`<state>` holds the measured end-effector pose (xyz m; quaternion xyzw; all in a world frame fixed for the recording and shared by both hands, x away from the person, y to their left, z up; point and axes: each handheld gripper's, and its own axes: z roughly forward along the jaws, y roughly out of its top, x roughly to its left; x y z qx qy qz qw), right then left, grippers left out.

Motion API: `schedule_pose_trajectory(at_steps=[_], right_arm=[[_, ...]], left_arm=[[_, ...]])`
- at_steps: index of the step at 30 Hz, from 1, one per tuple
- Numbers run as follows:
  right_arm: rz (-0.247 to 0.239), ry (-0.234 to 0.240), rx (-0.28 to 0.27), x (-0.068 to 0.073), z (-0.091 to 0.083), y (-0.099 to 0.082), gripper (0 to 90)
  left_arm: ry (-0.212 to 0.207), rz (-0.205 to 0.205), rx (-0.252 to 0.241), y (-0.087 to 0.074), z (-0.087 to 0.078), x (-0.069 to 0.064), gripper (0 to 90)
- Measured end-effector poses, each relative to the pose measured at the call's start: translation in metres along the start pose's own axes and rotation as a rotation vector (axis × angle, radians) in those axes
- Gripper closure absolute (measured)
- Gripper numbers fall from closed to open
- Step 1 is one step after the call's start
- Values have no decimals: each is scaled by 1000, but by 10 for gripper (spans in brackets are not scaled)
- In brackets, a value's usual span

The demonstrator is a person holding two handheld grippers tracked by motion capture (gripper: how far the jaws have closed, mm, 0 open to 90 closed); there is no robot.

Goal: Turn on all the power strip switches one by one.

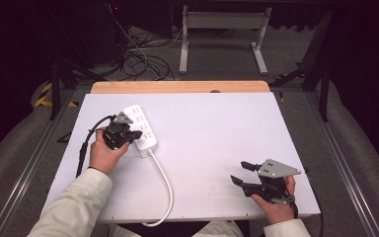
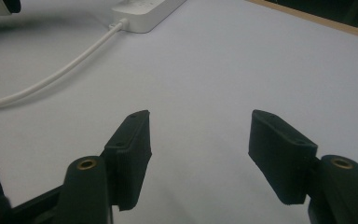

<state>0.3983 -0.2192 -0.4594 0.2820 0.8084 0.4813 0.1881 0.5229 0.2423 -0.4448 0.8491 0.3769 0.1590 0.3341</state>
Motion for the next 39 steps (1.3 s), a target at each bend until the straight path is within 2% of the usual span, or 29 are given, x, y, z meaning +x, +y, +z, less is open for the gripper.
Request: schedule_pose_trajectory(at_steps=[7, 11, 24, 26, 29, 39], right_arm=[[-7, 0, 1, 0, 0, 0, 395], [-5, 5, 1, 0, 0, 0, 392], [-11, 6, 3, 1, 0, 0, 389], [-11, 7, 3, 1, 0, 0, 388], [-12, 6, 5, 1, 0, 0, 388], [-12, 10, 8, 2, 0, 0, 384]], left_arm=[[11, -13, 23, -1, 4, 0, 898], [21, -7, 33, -1, 6, 0, 898], [56, -3, 30, -2, 7, -3, 899], [42, -20, 29, -3, 8, -2, 899], [43, -25, 29, -3, 8, -2, 899], [73, -12, 42, -2, 9, -5, 900]])
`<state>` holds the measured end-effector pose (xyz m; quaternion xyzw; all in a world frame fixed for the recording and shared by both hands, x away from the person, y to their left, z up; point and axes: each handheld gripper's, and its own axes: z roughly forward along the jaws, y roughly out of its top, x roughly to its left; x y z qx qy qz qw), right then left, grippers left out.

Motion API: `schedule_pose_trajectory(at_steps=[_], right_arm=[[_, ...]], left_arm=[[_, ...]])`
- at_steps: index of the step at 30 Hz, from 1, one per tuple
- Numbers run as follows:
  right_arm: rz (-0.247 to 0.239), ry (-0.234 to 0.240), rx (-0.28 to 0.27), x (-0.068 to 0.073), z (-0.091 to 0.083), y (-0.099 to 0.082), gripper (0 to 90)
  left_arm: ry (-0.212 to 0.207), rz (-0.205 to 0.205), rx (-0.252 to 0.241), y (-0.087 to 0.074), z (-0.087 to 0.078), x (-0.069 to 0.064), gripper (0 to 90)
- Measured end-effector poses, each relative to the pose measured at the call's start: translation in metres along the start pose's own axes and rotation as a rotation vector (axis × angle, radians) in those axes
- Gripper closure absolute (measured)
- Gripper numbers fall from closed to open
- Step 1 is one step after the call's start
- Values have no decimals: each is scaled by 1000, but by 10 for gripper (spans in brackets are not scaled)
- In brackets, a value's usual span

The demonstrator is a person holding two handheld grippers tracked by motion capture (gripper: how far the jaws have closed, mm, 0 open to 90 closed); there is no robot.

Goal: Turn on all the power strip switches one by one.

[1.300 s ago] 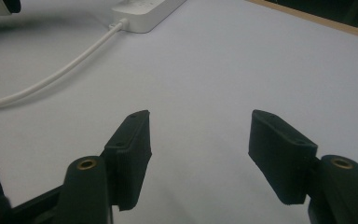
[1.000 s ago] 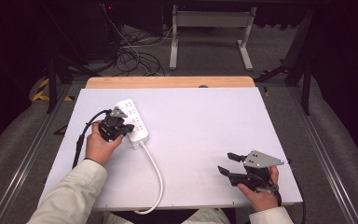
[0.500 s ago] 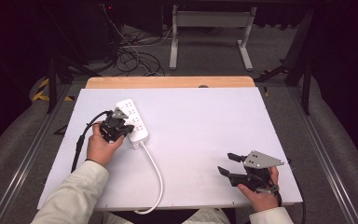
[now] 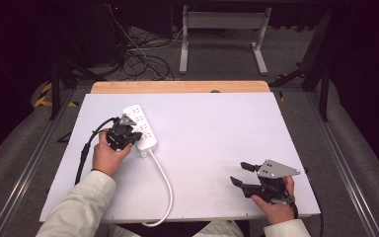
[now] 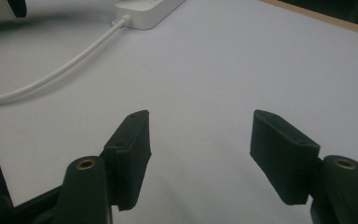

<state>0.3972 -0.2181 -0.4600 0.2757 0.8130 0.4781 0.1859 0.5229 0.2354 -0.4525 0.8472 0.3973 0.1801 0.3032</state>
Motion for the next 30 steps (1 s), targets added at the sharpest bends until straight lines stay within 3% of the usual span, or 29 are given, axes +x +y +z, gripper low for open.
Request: schedule_pose_trajectory(at_steps=[15, 18, 26, 30], right_arm=[[1, 4, 4, 0, 0, 0, 383], [2, 4, 2, 0, 0, -1, 383], [-1, 5, 2, 1, -1, -1, 382], [2, 3, -1, 0, -1, -1, 380]], left_arm=[[-9, -26, -1, -1, 1, 0, 900], [9, -8, 2, -1, 1, -1, 900], [28, -14, 12, 0, 2, -4, 900], [34, -22, -14, 1, -3, -1, 900]])
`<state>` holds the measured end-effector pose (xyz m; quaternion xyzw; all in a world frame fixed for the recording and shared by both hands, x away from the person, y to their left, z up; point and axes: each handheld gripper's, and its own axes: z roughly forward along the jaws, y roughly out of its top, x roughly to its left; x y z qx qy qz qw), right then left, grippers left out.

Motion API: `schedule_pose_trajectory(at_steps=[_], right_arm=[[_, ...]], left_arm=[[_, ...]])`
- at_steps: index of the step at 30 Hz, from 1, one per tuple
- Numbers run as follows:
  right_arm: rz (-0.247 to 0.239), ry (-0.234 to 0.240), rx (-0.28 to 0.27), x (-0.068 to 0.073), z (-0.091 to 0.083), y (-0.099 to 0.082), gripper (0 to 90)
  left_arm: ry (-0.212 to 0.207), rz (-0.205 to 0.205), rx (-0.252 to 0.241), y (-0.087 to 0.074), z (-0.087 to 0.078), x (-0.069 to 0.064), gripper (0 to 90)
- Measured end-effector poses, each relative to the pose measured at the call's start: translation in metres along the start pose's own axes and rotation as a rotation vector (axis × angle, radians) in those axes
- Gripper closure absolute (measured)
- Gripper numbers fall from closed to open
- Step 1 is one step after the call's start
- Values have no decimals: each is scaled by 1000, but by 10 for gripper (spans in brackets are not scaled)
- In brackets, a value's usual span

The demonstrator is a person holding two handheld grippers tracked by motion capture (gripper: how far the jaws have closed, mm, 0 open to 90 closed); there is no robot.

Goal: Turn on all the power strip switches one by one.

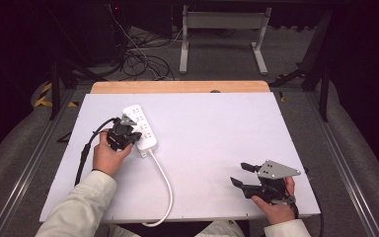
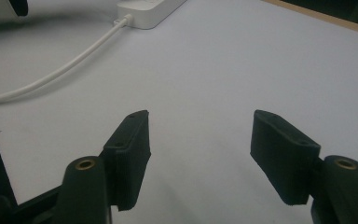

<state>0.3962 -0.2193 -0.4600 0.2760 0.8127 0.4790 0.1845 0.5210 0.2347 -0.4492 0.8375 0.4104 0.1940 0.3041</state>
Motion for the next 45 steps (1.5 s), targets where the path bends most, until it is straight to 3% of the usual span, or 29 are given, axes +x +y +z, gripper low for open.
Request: schedule_pose_trajectory(at_steps=[5, 10, 22, 32, 39, 42, 45], right_arm=[[8, 1, 6, -2, 2, 0, 379], [5, 2, 4, -2, 2, -1, 378], [5, -3, 10, -2, 1, -1, 373], [5, -3, 11, -2, 1, -1, 373], [5, -2, 12, -3, 2, -2, 373], [4, -4, 16, -2, 2, -2, 374], [4, -4, 17, -2, 2, -2, 374]], left_arm=[[-4, -29, -63, 11, -11, 8, 900], [22, -28, -45, 17, -9, 15, 900], [31, -49, -14, 14, 7, 29, 900], [46, -35, 7, 12, 15, 30, 900], [34, -34, 1, 11, 16, 27, 900], [71, -21, 14, 13, 16, 22, 900], [70, -25, 16, 13, 16, 21, 900]])
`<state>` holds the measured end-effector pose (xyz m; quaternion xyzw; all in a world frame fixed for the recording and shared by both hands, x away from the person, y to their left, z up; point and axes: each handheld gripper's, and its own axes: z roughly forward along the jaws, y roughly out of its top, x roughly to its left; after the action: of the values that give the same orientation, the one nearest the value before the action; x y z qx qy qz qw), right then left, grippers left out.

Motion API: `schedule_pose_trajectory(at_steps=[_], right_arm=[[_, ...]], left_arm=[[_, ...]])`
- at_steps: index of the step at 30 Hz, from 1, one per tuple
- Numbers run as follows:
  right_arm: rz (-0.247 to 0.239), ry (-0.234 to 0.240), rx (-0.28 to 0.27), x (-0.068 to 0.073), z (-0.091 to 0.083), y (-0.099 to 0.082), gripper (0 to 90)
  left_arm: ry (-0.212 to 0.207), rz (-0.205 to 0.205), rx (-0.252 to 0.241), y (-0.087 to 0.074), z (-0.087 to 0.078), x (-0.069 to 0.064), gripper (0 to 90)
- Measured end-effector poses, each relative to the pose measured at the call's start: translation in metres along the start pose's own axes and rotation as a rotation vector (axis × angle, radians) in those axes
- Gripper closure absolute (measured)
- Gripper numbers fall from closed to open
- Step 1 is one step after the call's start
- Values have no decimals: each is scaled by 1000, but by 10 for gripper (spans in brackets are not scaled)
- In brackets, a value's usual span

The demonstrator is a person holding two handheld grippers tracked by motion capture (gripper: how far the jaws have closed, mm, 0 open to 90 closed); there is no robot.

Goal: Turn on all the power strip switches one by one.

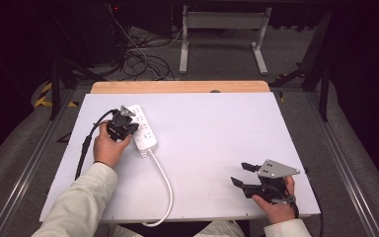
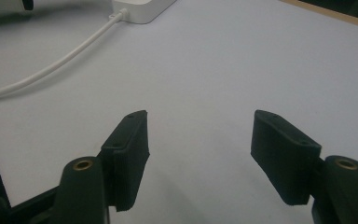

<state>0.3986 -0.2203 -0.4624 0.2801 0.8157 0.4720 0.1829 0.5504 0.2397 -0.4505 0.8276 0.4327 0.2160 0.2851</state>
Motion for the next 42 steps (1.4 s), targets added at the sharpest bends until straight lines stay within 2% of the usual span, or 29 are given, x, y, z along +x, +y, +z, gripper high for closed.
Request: schedule_pose_trajectory(at_steps=[7, 14, 24, 31, 42], right_arm=[[-1, 2, 0, 0, 0, 0, 373], [-3, 2, 1, 1, 0, 0, 373], [-6, 3, 4, 1, 0, 0, 372], [-6, 5, 4, 1, 0, 0, 372], [-4, 9, 3, 2, 1, -1, 372]], left_arm=[[-12, -26, -3, -1, 0, 5, 900], [-10, -20, -3, -2, 1, 4, 900], [40, 10, -12, -3, 3, -2, 900], [19, -3, -18, -4, 3, 0, 900], [22, -11, -22, -5, 3, 0, 900]])
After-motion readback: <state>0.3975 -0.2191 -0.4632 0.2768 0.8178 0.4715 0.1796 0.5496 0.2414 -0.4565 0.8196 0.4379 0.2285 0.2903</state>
